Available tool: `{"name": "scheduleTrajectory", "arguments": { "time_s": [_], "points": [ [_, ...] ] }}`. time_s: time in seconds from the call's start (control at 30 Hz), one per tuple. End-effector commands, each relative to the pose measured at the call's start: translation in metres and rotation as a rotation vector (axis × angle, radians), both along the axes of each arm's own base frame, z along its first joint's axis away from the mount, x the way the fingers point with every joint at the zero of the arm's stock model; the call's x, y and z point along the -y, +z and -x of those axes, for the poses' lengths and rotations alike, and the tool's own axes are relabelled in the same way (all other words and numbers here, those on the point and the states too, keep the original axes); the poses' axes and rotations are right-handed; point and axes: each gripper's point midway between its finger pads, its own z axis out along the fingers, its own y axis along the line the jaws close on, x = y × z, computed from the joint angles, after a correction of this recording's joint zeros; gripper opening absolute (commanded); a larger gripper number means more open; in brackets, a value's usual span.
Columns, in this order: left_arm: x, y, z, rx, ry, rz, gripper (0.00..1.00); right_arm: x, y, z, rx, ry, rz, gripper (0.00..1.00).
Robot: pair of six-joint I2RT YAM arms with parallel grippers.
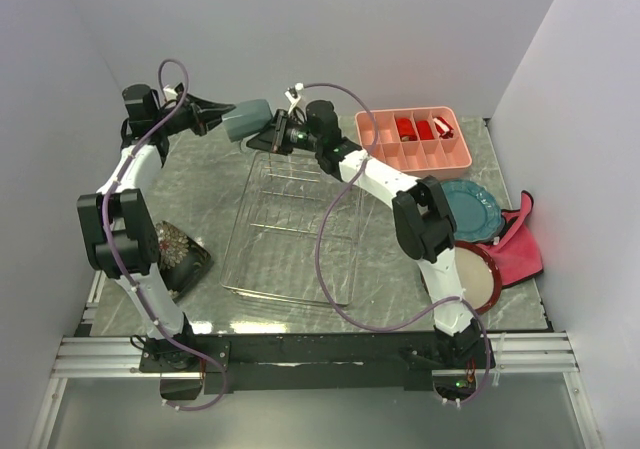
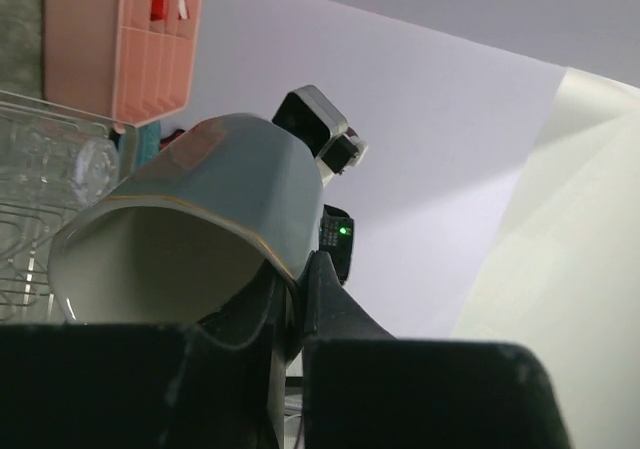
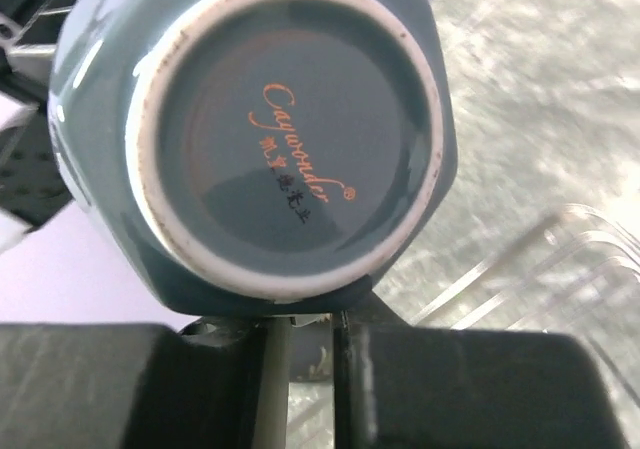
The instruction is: Load the mixed dishes into the dish rack
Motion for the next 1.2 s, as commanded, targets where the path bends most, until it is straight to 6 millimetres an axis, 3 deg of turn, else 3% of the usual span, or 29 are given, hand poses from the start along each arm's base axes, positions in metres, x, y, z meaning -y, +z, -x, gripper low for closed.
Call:
{"name": "scheduleTrajectory", "arguments": {
  "time_s": [0.0,0.03,0.07,0.1,0.13,0.2,0.23,0.3,0.4,0.5,0.63,0.8,0.9,1.17],
  "points": [
    [-0.004,-0.024,-0.005,0.033,0.042,-0.122,0.11,0.015,0.095,0.016,0.274,-0.029,-0.009,0.0],
    [-0.006,-0.027,-0.008,0.062,0.051,-0.152,0.18,0.022,0.091,0.018,0.309,-0.028,0.048,0.0],
    [-0.008,-0.03,-0.011,0.076,0.064,-0.178,0.27,0.032,0.107,0.018,0.348,-0.077,0.075,0.0],
    [-0.01,-0.034,-0.015,0.11,0.082,-0.224,0.51,0.04,0.106,0.017,0.363,-0.099,0.111,0.0],
    [-0.012,-0.032,-0.017,0.124,0.088,-0.245,0.65,0.049,0.104,0.015,0.39,-0.119,0.164,0.0],
    [-0.013,-0.038,-0.017,0.142,0.085,-0.291,0.82,0.064,0.124,0.014,0.445,-0.169,0.187,0.0],
    [-0.014,-0.038,-0.019,0.152,0.096,-0.311,0.87,0.073,0.115,0.01,0.451,-0.178,0.251,0.0],
    [-0.018,-0.042,-0.02,0.174,0.109,-0.367,0.99,0.081,0.125,0.008,0.487,-0.194,0.272,0.0],
    [-0.026,-0.047,-0.019,0.178,0.137,-0.454,1.0,0.088,0.124,0.001,0.574,-0.186,0.356,0.0],
    [-0.04,-0.05,-0.014,0.205,0.16,-0.573,1.0,0.091,0.109,-0.002,0.697,-0.13,0.468,0.0],
    [-0.072,-0.047,-0.007,0.224,0.213,-0.671,1.0,0.104,0.088,-0.013,0.818,-0.109,0.629,0.0],
    [-0.113,-0.029,0.002,0.269,0.328,-0.762,0.99,0.114,0.061,-0.016,0.842,-0.072,0.742,0.0],
    [-0.118,-0.018,0.011,0.302,0.354,-0.82,0.99,0.113,0.052,-0.013,0.891,-0.029,0.789,0.0],
    [-0.107,0.01,0.028,0.375,0.362,-0.791,1.0,0.107,0.013,-0.021,0.874,0.035,0.949,0.0]
  ]
}}
